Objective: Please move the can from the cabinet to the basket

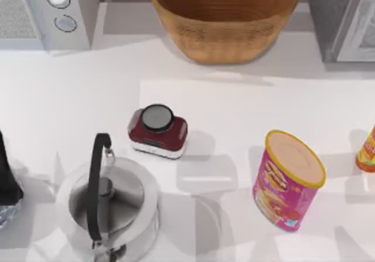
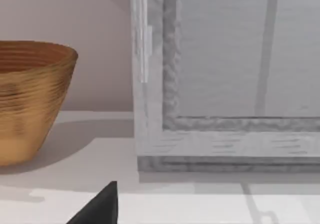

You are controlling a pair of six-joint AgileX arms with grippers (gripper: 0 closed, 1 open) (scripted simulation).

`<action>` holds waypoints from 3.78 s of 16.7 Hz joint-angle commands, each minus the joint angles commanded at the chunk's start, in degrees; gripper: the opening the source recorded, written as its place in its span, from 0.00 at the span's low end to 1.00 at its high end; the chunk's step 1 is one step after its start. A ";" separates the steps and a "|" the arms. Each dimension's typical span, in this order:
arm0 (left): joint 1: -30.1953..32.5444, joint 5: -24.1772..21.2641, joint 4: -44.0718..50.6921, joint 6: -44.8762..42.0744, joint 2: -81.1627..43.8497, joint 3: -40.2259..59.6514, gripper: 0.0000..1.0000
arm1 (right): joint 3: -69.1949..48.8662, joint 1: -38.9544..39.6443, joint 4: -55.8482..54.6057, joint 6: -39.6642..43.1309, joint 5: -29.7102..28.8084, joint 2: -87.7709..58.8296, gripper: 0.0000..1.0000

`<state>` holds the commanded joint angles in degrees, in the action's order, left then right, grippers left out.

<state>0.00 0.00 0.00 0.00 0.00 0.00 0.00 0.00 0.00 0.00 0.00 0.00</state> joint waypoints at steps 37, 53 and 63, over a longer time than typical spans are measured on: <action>0.00 0.00 0.00 0.00 0.00 0.00 1.00 | -103.42 11.03 22.99 -0.85 -11.87 -80.04 1.00; 0.00 0.00 0.00 0.00 0.00 0.00 1.00 | -120.69 12.25 21.39 -0.67 -13.73 -98.83 1.00; 0.00 0.00 0.00 0.00 0.00 0.00 1.00 | -135.02 10.68 24.54 -0.64 -12.35 -110.00 1.00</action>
<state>0.00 0.00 0.00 0.00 0.00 0.00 -135.02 10.68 24.54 -0.64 -12.35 -110.00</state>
